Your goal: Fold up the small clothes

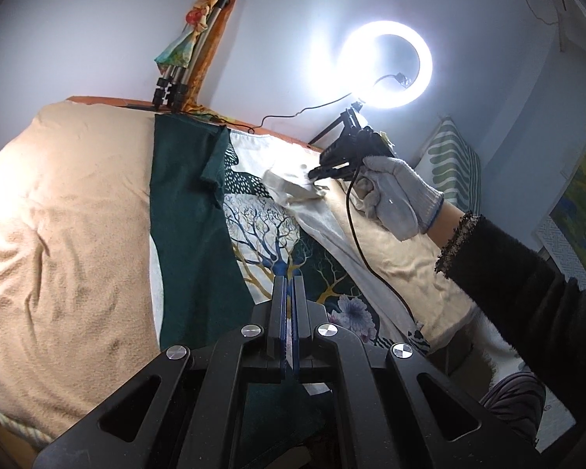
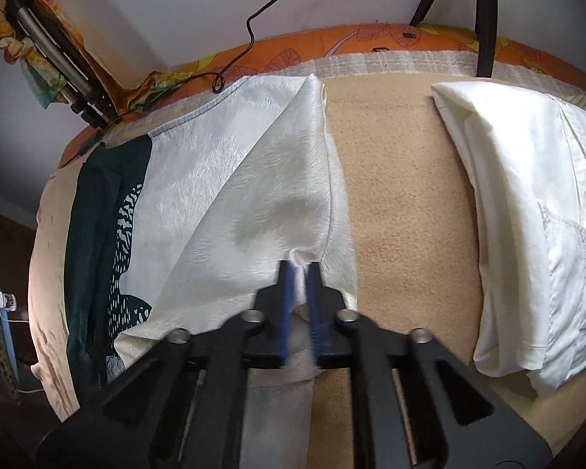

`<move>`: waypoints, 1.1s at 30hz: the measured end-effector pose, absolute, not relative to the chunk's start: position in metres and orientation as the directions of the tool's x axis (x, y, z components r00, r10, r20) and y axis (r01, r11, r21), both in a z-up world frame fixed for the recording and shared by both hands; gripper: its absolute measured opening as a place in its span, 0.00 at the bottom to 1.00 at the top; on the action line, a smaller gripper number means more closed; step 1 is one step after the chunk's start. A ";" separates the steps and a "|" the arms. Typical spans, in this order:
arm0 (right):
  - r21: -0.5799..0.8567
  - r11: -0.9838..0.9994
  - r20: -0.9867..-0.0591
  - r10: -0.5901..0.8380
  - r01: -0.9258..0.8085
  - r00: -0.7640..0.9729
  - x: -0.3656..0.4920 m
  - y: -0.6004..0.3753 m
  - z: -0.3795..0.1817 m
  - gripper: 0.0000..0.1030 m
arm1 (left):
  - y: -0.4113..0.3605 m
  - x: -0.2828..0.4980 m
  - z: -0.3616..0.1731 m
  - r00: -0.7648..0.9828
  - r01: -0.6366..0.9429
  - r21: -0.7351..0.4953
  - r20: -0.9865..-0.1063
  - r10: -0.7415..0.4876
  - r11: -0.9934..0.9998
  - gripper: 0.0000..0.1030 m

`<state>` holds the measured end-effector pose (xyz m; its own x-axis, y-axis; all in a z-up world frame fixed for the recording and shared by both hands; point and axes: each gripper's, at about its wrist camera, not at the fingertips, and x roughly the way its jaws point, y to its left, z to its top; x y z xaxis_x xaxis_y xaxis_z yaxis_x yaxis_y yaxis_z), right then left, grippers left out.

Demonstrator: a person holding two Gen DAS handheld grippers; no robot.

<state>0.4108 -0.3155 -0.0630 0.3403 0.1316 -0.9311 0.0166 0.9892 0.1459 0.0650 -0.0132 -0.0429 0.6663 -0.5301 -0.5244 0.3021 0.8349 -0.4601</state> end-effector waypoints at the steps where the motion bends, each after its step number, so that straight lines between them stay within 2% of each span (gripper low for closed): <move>1: 0.138 0.990 -0.927 0.122 0.020 0.354 0.411 -0.317 -0.057 0.05 | -0.011 0.064 -0.042 0.671 0.300 -0.460 -0.521 -0.527 0.836 0.00; 6: 0.190 0.981 -0.882 0.154 0.039 0.446 0.420 -0.324 -0.001 0.04 | -0.002 0.064 -0.041 0.676 0.289 -0.475 -0.514 -0.528 0.832 0.00; 12: 0.181 0.982 -0.857 0.182 -0.050 0.481 0.446 -0.267 0.040 0.04 | 0.005 0.066 -0.042 0.674 0.281 -0.491 -0.511 -0.534 0.825 0.00; 17: 0.146 0.982 -0.884 0.183 -0.120 0.430 0.469 -0.202 0.009 0.04 | 0.015 0.067 -0.045 0.673 0.260 -0.504 -0.517 -0.529 0.824 0.00; 23: 0.120 0.978 -0.928 0.171 -0.171 0.332 0.487 -0.150 -0.065 0.05 | 0.022 0.068 -0.048 0.673 0.230 -0.506 -0.535 -0.512 0.831 0.00; 26: 0.137 0.967 -0.933 0.199 -0.215 0.300 0.484 -0.144 -0.077 0.11 | 0.020 0.067 -0.047 0.677 0.228 -0.493 -0.540 -0.501 0.840 0.00; 28: 0.166 0.958 -0.919 0.236 -0.233 0.315 0.476 -0.149 -0.066 0.15 | 0.020 0.066 -0.047 0.680 0.228 -0.489 -0.539 -0.497 0.842 0.00; 32: 0.196 0.950 -0.873 0.283 -0.245 0.398 0.441 -0.181 -0.022 0.43 | 0.015 0.064 -0.043 0.683 0.241 -0.475 -0.536 -0.496 0.846 0.00; 33: 0.197 0.951 -0.863 0.284 -0.239 0.417 0.428 -0.194 -0.010 0.43 | 0.013 0.062 -0.042 0.685 0.247 -0.467 -0.535 -0.494 0.849 0.00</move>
